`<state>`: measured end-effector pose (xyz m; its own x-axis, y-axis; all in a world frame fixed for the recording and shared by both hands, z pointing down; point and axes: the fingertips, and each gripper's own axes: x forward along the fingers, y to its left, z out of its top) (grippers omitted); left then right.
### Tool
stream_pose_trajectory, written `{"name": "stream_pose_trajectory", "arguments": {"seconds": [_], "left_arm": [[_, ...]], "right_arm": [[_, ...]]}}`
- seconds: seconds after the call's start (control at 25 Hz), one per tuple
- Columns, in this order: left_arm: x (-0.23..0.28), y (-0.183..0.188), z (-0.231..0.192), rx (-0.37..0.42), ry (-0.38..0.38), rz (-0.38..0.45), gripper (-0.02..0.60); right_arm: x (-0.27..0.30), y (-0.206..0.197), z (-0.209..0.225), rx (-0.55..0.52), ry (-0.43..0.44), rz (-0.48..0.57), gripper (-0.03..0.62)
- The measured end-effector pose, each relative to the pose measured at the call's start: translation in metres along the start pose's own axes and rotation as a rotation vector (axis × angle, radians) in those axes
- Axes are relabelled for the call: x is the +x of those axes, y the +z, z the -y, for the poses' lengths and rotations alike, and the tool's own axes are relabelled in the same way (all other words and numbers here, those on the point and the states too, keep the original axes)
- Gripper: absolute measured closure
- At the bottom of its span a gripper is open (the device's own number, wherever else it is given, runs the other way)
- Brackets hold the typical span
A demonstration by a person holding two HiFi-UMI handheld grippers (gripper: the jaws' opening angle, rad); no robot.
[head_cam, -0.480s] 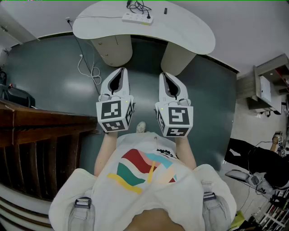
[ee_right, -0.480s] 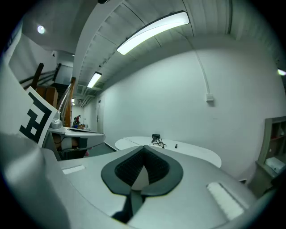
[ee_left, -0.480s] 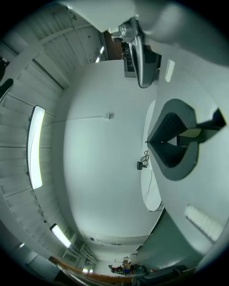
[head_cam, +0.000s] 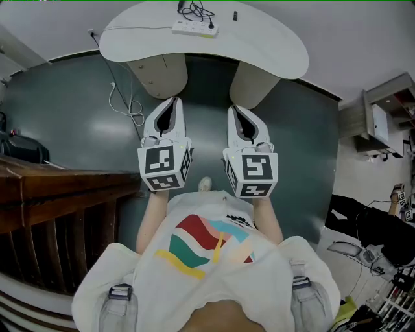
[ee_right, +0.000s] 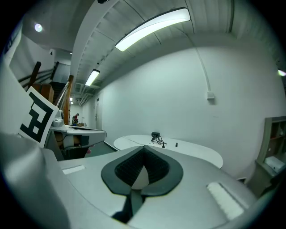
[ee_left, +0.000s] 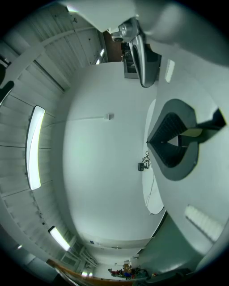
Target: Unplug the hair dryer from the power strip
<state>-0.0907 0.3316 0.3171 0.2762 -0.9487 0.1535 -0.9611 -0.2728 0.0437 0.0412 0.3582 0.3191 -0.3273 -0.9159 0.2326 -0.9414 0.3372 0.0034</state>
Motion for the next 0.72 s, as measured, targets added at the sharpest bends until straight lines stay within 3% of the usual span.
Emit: {"name": "stream_pose_trajectory", "arguments": {"seconds": [0.16, 0.52, 0.72], "left_arm": [[0.01, -0.003, -0.011, -0.01, -0.002, -0.002, 0.581], [0.03, -0.018, -0.044, -0.036, 0.023, -0.025, 0.581], [0.071, -0.009, -0.058, -0.047, 0.032, -0.001, 0.581]], "right_arm": [[0.011, -0.001, 0.0, 0.041, -0.006, 0.009, 0.582], [0.039, -0.017, -0.01, -0.004, 0.007, -0.042, 0.582], [0.082, -0.01, 0.004, -0.009, 0.028, -0.042, 0.582]]}}
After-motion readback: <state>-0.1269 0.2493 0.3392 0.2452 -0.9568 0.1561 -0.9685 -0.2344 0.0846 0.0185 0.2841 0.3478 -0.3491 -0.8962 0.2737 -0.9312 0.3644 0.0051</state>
